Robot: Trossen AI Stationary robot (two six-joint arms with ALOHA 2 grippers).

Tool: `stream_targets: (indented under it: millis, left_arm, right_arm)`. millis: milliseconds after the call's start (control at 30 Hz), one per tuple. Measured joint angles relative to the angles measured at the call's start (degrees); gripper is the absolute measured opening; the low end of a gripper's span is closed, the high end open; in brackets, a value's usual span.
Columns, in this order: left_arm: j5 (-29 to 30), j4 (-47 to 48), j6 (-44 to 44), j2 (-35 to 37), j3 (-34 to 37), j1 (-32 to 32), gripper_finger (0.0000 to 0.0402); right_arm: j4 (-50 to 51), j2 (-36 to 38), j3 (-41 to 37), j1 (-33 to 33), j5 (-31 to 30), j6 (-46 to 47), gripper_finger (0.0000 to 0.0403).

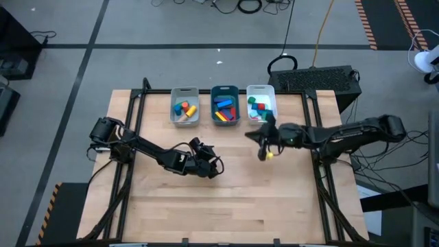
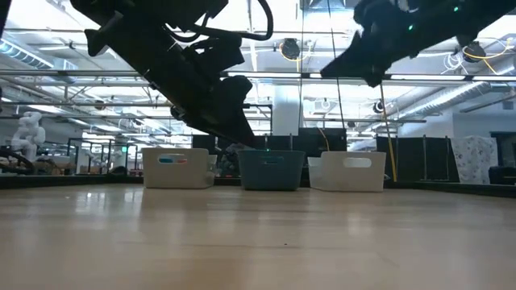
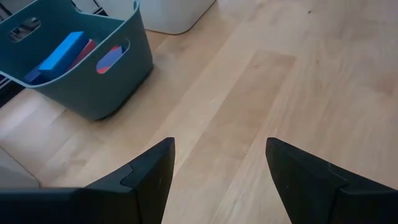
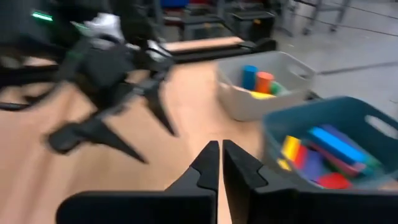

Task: Sort blocks by size
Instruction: Return to Home Position

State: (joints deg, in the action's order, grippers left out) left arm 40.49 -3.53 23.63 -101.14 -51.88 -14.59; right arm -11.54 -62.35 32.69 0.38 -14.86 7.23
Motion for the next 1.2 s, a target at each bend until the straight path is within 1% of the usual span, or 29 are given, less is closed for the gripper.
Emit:
stream_targets:
  millis: [233,367,467,733,900,1000,1100,1167,1200]
  left_arm:
    - [0.0,-2.9,0.1,0.0,0.0,0.5,0.0253]
    - [-2.9,-6.4,0.0,0.0,0.0,1.2,0.0253]
    - [-4.1,-8.2,0.0,0.0,0.0,1.3,0.0253]
    - [-4.1,-9.4,-2.3,0.0,0.0,0.3,0.0253]
    - [-4.0,-12.3,-5.5,0.3,0.0,-0.9,0.0253]
    - [-3.6,-12.7,-6.5,1.4,0.0,-1.6,0.0253]
    - [-3.2,-12.7,-8.1,3.1,0.0,-2.4,0.0249]
    - [-3.0,-12.5,-9.3,4.4,0.0,-2.8,0.0236]
    - [-3.0,-12.5,-9.7,5.0,0.0,-3.1,0.0225]
  right_arm:
    - [-7.0,-1.2,0.0,9.6,-0.1,1.7,0.0001]
    - [-12.5,-3.4,0.0,14.4,-0.1,-0.6,0.0]
    - [-16.5,-5.4,0.0,17.7,-0.1,-2.9,0.0]
    - [-27.7,-10.5,0.0,25.7,-0.1,-12.3,0.0]
    - [-31.1,-11.6,0.0,29.0,0.0,-17.0,0.0]
    - [-28.9,-11.6,0.0,28.8,-1.5,-15.8,0.0]
    - [-22.9,-11.6,0.0,28.2,-5.9,-9.5,0.0]
    - [-22.3,-11.7,0.0,27.7,-7.9,-4.4,0.0]
    - [-22.5,-11.6,0.0,27.6,-8.0,-2.3,0.0]
